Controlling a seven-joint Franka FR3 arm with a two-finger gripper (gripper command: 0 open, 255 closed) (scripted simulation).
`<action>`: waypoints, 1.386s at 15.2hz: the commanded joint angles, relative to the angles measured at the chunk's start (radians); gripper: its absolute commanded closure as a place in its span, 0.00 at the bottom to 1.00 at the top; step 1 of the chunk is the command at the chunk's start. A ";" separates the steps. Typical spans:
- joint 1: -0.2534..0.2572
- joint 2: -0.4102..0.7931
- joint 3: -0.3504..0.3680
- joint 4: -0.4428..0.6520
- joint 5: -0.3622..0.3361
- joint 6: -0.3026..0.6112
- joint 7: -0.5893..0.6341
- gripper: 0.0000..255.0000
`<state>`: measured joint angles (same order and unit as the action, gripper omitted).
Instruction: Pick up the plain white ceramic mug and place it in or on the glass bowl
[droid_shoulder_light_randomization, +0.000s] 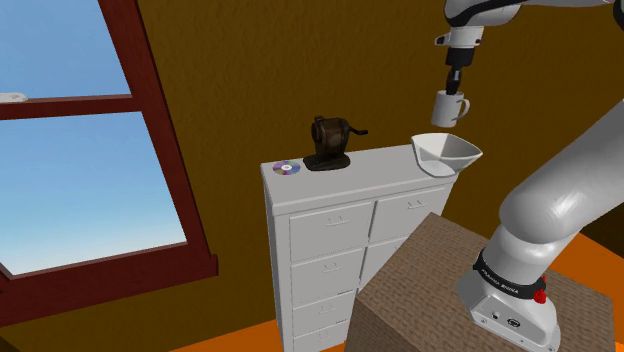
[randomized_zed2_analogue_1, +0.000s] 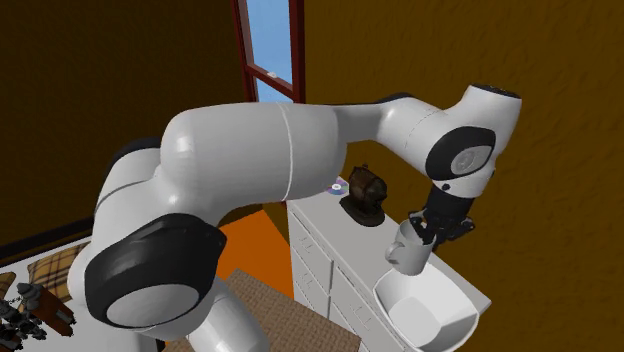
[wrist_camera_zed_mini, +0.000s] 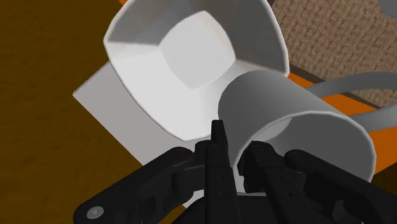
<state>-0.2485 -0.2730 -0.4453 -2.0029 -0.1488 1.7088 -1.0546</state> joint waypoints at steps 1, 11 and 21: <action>-0.018 0.016 -0.036 0.023 -0.004 -0.002 -0.056 1.00; -0.048 0.048 -0.098 -0.031 -0.008 0.089 -0.136 1.00; -0.051 0.072 -0.113 -0.144 -0.005 0.224 -0.137 1.00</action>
<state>-0.2996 -0.2024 -0.5578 -2.1353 -0.1544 1.9192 -1.1931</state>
